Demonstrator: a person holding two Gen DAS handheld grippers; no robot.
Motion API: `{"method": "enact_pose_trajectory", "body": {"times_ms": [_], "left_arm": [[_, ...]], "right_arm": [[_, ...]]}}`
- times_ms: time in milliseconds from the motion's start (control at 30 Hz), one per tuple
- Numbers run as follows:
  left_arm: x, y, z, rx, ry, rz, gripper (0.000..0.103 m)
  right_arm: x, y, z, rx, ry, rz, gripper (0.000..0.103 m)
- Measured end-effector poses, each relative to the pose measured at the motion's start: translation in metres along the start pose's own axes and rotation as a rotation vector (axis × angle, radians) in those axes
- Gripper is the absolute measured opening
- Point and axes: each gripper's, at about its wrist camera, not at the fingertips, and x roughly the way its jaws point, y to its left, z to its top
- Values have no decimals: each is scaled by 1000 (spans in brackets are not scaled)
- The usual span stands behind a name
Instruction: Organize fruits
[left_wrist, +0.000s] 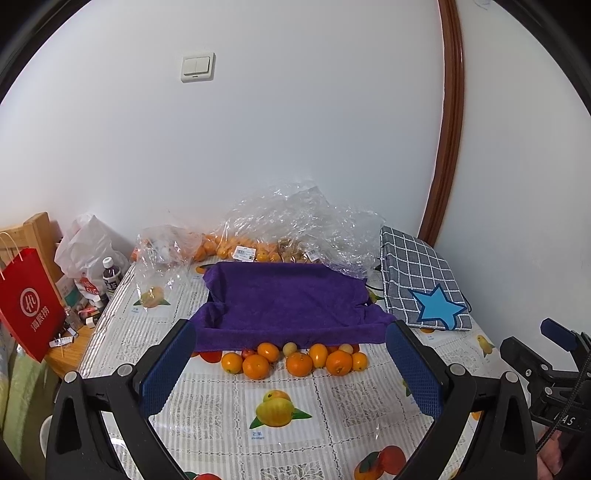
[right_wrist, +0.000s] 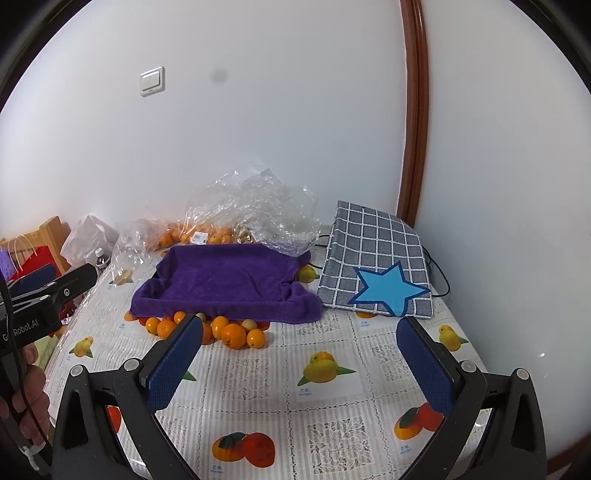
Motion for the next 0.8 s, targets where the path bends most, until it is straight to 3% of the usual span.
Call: {"method": "enact_pose_trajectory", "body": {"times_ms": [800], "left_arm": [[-10, 5, -3, -6, -18, 2, 103]], "right_arm": [[-9, 4, 1, -12, -25, 14, 103]]}}
